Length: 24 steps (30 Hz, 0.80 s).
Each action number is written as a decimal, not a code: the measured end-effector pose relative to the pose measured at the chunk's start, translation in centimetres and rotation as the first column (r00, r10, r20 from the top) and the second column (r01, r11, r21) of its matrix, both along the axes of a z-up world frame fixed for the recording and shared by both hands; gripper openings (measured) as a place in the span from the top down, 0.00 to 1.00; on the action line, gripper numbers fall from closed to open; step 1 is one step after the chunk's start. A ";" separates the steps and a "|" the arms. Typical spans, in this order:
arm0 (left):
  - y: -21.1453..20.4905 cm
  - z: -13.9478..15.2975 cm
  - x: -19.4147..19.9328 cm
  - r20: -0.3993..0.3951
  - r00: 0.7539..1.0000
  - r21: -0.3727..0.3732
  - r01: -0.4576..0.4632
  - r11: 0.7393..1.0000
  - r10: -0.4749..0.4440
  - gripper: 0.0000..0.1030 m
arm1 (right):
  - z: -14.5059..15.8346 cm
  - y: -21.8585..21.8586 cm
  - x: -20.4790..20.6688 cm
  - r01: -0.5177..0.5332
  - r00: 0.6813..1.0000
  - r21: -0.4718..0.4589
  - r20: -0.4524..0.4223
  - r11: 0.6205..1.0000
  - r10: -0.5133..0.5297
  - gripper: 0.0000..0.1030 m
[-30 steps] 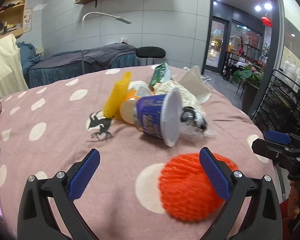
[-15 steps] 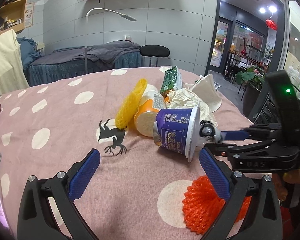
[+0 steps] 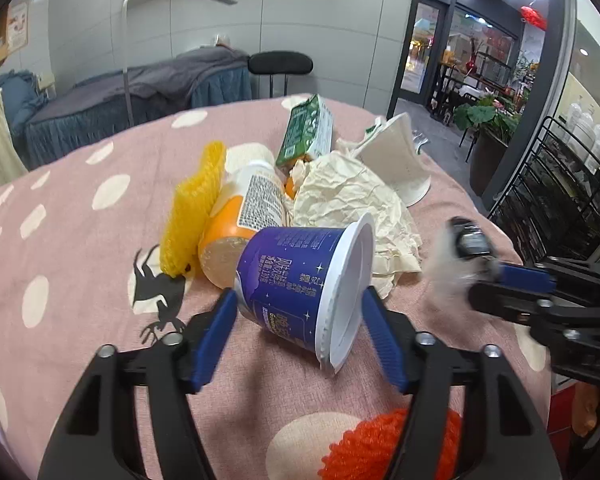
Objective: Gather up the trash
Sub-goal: 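Grasp the clear plastic wrapper with the right gripper while the left grasps the blue yogurt cup, then carry both items over the brown bin and open both grippers to drop them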
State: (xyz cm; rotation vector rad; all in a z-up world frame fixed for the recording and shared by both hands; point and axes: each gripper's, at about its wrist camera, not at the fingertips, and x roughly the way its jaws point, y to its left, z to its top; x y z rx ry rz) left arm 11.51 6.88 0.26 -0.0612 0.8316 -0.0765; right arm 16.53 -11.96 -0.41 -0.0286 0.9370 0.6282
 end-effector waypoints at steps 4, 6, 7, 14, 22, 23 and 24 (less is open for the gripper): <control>0.4 -0.1 -0.1 0.000 0.999 0.026 -0.045 0.999 0.045 0.67 | 0.3 -2.2 -0.8 0.049 0.999 0.021 0.016 0.999 -0.050 0.69; 0.6 0.1 -0.4 0.005 0.999 0.024 -0.054 0.998 0.054 0.76 | 0.2 -3.1 -1.1 0.075 0.997 0.032 0.026 0.997 -0.076 0.69; 0.6 0.1 -0.4 0.005 0.998 0.028 -0.059 0.998 0.059 0.78 | 0.0 -3.6 -1.3 0.087 0.996 0.037 0.028 0.995 -0.088 0.69; 1.1 1.0 -1.3 0.037 0.996 0.014 -0.084 0.996 0.083 0.92 | 0.0 -7.4 -2.3 0.181 0.981 0.099 0.057 0.979 -0.187 0.69; -3.7 5.1 -2.3 0.149 0.988 -0.018 0.044 0.999 -0.041 0.92 | -0.2 -15.9 -2.1 0.405 0.907 0.103 0.082 0.908 -0.414 0.69; -4.9 5.5 -2.2 0.158 0.985 -0.025 0.079 0.997 -0.074 0.92 | -0.6 -17.2 -1.8 0.448 0.887 0.080 0.084 0.890 -0.454 0.69; -6.4 5.8 -2.1 0.161 0.980 -0.040 0.125 0.991 -0.117 0.92 | -1.1 -18.6 -1.6 0.491 0.865 0.053 0.088 0.870 -0.493 0.69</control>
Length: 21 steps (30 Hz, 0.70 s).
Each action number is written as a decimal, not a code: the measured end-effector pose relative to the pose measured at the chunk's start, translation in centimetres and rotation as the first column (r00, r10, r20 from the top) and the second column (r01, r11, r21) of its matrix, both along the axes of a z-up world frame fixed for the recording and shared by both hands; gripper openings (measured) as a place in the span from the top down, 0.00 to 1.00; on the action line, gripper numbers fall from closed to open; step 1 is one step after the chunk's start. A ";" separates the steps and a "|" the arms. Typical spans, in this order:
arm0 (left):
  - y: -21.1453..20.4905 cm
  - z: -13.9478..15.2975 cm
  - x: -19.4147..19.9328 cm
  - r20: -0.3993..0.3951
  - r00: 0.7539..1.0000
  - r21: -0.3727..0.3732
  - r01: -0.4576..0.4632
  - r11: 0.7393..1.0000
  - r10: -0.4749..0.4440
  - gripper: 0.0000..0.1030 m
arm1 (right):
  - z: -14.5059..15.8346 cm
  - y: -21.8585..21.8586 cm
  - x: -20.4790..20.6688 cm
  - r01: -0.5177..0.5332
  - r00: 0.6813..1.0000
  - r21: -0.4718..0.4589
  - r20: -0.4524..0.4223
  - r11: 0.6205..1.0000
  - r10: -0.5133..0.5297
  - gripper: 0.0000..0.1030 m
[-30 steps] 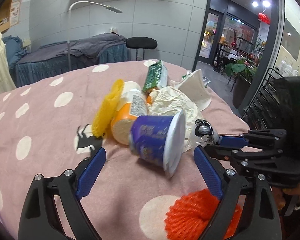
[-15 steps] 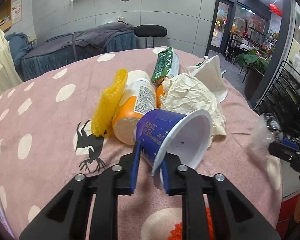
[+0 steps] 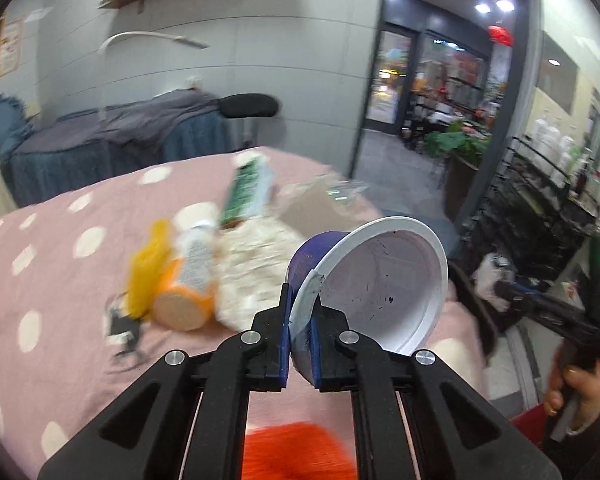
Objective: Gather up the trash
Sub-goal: 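Carry both items over the brown bin and open both grippers to drop them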
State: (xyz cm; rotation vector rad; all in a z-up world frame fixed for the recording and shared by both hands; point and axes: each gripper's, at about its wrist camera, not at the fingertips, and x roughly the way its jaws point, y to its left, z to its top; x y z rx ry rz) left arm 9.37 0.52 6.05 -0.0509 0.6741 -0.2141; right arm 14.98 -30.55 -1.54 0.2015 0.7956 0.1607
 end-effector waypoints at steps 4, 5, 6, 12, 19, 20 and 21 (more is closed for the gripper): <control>-5.5 0.1 0.3 -0.008 0.989 -0.030 0.147 0.989 -0.148 0.92 | -3.1 -4.8 1.4 0.129 0.988 -0.066 -0.072 0.989 -0.134 0.69; -6.9 -0.1 0.4 -0.008 0.984 -0.025 0.177 0.984 -0.178 0.92 | -4.2 -5.9 1.8 0.148 0.983 -0.062 -0.099 0.987 -0.154 0.69; -8.2 -0.4 0.5 -0.011 0.979 -0.023 0.205 0.979 -0.205 0.92 | -5.2 -6.8 2.2 0.165 0.978 -0.053 -0.124 0.985 -0.170 0.69; -15.3 -3.2 1.8 -0.085 0.944 -0.033 0.316 0.948 -0.317 0.92 | -12.3 -10.1 4.4 0.213 0.935 -0.055 -0.278 0.976 -0.219 0.69; -19.1 -5.5 2.7 -0.150 0.927 -0.008 0.345 0.938 -0.343 0.92 | -17.9 -11.3 6.0 0.256 0.894 -0.005 -0.378 0.967 -0.239 0.52; -19.4 -5.8 3.0 -0.161 0.925 -0.008 0.348 0.938 -0.344 0.92 | -18.1 -11.4 5.7 0.269 0.891 -0.002 -0.380 0.963 -0.249 0.48; -19.7 -6.0 3.3 -0.171 0.923 -0.007 0.350 0.937 -0.346 0.92 | -18.1 -11.6 5.4 0.277 0.890 0.000 -0.377 0.961 -0.257 0.45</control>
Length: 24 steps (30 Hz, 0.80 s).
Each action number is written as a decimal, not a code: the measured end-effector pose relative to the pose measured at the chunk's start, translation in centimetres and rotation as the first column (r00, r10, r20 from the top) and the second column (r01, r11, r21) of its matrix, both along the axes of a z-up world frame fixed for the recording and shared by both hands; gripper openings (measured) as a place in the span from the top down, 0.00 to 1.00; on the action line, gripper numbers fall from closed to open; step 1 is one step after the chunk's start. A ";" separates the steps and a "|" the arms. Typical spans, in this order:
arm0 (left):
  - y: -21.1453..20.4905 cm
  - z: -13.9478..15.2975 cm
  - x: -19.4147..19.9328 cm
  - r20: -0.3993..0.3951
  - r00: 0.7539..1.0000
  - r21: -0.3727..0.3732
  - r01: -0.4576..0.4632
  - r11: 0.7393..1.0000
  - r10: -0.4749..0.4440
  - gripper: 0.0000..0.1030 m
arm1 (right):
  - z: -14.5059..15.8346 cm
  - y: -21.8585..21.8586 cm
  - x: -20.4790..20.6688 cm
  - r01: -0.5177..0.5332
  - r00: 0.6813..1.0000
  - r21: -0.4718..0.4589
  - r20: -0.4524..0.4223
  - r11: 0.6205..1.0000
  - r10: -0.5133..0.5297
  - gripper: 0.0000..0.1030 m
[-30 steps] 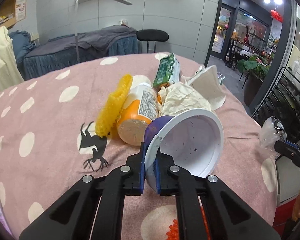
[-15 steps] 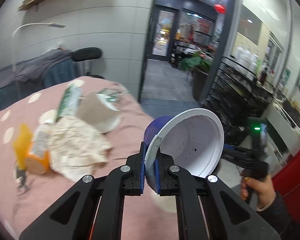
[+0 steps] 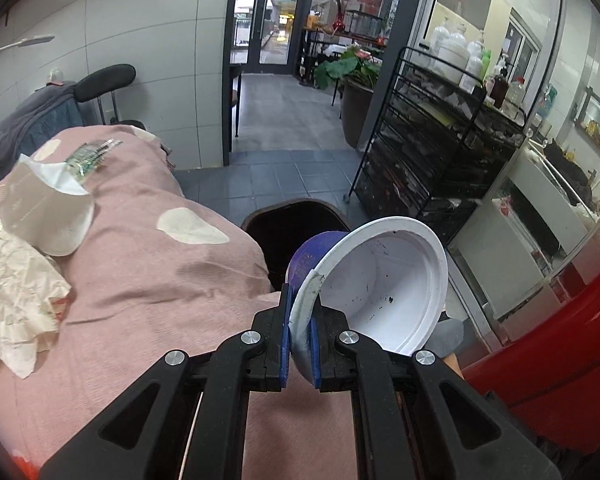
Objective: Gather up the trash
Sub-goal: 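Carry both items over the brown bin and open both grippers to drop them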
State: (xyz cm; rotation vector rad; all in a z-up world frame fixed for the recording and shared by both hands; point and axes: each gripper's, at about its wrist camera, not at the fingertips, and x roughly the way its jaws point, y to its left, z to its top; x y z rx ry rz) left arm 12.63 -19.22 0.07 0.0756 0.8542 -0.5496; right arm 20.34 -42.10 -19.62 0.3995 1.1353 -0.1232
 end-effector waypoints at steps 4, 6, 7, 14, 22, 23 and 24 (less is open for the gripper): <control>-1.5 -0.7 0.9 -0.022 1.000 0.027 0.011 1.000 -0.010 0.92 | 1.4 -0.5 -2.4 0.039 0.998 -0.007 0.057 0.999 -0.038 0.37; -2.8 -1.4 1.5 -0.047 0.999 0.044 0.019 0.999 -0.017 0.92 | 2.8 -1.0 -4.1 0.064 0.994 -0.013 0.095 0.998 -0.062 0.34; -3.5 -1.9 2.0 -0.065 0.998 0.059 0.024 0.998 -0.020 0.92 | 3.3 -1.4 -5.0 0.082 0.991 -0.017 0.110 0.997 -0.079 0.34; -8.2 -5.0 4.3 -0.153 0.988 0.157 0.052 0.986 -0.028 0.92 | 5.2 -4.3 -9.2 0.169 0.976 -0.042 0.148 0.985 -0.161 0.34; -11.8 -8.0 5.3 -0.194 0.980 0.259 0.084 0.962 -0.034 0.92 | 5.3 -6.6 -12.3 0.247 0.961 -0.051 0.141 0.968 -0.238 0.34; -12.1 -8.4 5.5 -0.202 0.979 0.272 0.088 0.958 -0.032 0.92 | 5.3 -6.9 -12.5 0.253 0.959 -0.052 0.143 0.966 -0.244 0.34; -12.2 -8.9 5.6 -0.210 0.977 0.283 0.089 0.955 -0.028 0.92 | 5.5 -7.0 -12.7 0.259 0.957 -0.054 0.147 0.964 -0.249 0.34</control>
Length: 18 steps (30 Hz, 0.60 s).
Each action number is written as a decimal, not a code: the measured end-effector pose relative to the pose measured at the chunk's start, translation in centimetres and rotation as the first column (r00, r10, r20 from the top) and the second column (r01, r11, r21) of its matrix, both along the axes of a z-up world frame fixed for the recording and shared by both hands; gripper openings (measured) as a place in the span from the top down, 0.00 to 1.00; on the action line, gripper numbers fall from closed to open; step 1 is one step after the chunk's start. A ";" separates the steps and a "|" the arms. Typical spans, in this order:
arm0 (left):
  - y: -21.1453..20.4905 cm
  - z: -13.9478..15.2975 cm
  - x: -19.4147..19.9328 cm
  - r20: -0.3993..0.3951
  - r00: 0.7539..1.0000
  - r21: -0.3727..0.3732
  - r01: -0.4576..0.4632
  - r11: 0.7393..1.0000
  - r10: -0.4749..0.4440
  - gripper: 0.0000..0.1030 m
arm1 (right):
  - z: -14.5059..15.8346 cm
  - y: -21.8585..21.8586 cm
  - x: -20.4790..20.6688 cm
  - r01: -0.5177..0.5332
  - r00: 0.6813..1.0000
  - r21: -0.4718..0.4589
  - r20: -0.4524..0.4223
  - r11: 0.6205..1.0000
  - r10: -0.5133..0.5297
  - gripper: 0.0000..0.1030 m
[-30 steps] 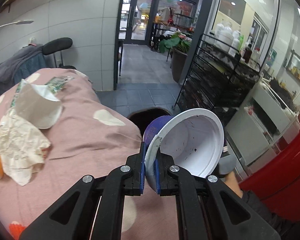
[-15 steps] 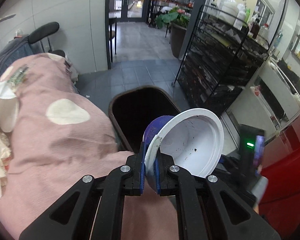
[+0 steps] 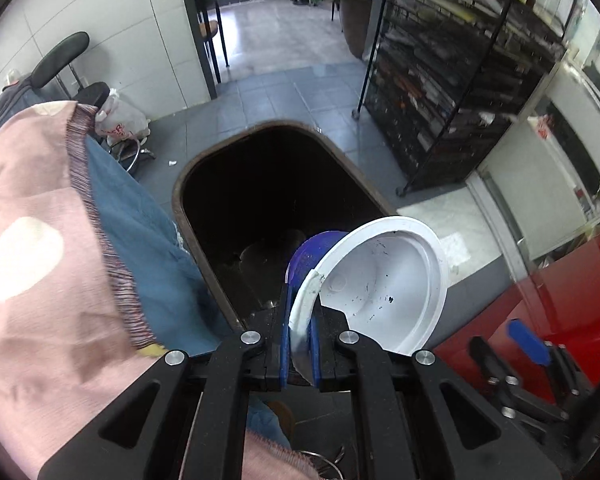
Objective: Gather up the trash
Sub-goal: 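Carry both items over the brown bin and open both grippers to drop them, then return both tools to the table and grasp the orange mesh net with the right gripper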
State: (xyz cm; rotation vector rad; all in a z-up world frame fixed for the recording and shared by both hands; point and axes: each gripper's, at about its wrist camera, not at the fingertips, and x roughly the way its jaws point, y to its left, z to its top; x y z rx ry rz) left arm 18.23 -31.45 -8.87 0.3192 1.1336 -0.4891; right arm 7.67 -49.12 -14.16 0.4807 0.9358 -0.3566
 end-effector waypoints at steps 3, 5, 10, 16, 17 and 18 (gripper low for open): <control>-0.4 -1.0 0.3 -0.017 1.000 0.030 -0.004 1.000 0.004 0.91 | 0.2 -0.3 -0.4 0.009 1.000 0.003 0.005 1.000 -0.009 0.34; -0.4 -1.4 0.4 -0.028 1.000 0.030 0.000 1.000 0.001 0.84 | 0.5 -0.2 -0.7 0.012 1.000 0.001 0.010 1.000 -0.012 0.34; 0.0 -0.1 -0.2 0.048 0.999 0.009 0.004 1.000 -0.004 0.26 | 1.0 0.0 -0.9 0.018 1.000 -0.007 0.018 1.000 -0.018 0.33; 0.8 3.2 -1.7 0.137 0.990 -0.034 0.020 0.999 -0.015 0.21 | 2.4 -0.1 -1.6 0.053 0.998 -0.019 0.047 0.998 -0.052 0.21; 1.2 4.1 -2.2 0.156 0.988 -0.053 0.022 0.998 -0.014 0.19 | 2.7 0.0 -1.7 0.053 0.997 -0.025 0.050 0.998 -0.052 0.21; 1.8 5.0 -2.8 0.174 0.985 -0.072 0.024 0.997 -0.011 0.17 | 3.1 0.2 -1.7 0.051 0.997 -0.028 0.050 0.998 -0.050 0.21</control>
